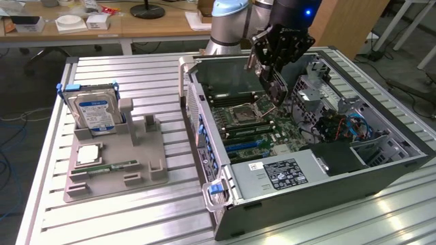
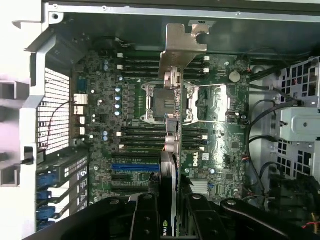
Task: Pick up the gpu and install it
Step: 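Pick up the gpu and move the gpu toward the slot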
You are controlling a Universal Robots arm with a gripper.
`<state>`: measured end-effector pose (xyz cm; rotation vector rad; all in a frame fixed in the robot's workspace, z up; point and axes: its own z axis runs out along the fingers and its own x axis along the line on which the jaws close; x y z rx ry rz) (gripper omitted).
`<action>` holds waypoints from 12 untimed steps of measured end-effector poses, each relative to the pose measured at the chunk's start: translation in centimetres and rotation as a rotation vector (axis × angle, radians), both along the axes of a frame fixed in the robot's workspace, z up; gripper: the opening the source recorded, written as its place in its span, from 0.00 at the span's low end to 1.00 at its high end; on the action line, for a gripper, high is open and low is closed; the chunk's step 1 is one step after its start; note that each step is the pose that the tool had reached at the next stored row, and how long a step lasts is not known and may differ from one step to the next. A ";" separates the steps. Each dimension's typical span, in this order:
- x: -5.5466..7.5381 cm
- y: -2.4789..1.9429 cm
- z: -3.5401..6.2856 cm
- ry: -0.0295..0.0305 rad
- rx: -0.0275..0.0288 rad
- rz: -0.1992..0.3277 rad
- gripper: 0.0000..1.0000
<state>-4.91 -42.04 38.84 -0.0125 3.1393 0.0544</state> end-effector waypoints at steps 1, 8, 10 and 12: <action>0.2 0.00 0.00 0.0005 0.0003 0.000 0.26; 1.8 -0.01 -0.04 0.0029 0.0007 0.000 0.26; 2.3 -0.02 -0.05 0.0036 0.0007 0.000 0.26; 2.9 -0.01 -0.06 0.0046 0.0007 0.000 0.26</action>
